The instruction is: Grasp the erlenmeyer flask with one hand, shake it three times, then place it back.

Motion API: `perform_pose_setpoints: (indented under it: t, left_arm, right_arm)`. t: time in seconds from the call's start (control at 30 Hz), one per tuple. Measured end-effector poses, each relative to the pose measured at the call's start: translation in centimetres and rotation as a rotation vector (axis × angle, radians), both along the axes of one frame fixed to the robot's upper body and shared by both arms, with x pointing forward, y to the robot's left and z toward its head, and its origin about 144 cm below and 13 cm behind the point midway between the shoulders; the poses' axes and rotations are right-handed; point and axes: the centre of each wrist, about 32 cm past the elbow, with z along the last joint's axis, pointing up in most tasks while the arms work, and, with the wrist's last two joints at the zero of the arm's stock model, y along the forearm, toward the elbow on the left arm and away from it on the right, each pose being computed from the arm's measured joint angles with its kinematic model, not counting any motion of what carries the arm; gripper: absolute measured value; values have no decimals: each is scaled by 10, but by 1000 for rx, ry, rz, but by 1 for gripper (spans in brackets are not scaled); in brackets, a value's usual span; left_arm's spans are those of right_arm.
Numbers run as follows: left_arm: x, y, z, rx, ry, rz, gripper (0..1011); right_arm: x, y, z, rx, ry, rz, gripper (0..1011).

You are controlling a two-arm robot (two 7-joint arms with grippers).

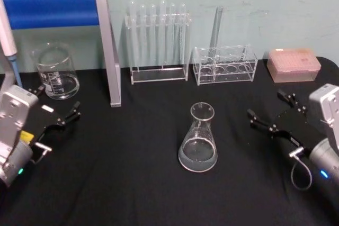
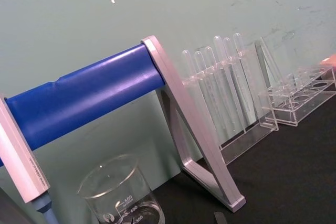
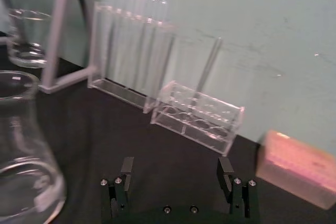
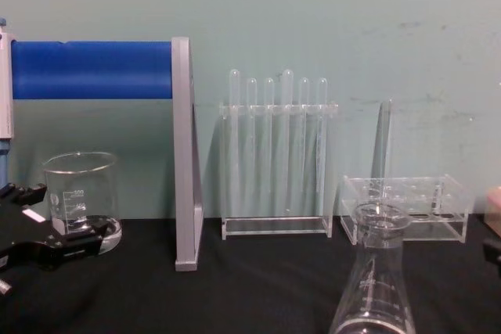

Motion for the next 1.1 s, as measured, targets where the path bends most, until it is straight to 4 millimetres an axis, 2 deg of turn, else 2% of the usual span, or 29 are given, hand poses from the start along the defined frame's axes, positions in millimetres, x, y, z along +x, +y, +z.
perform_pose_setpoints:
  t: [0.3,0.53,1.1]
  left_arm:
    - [0,0,0,0,0,0,1001]
    - [0,0,0,0,0,0,1001]
    - [0,0,0,0,0,0,1001]
  right_arm:
    - [-18,-1,1,72,48,95,1002]
    - [-24,4,2,115,83,169,1003]
    - [-23,34,-2,161,123,285,1002]
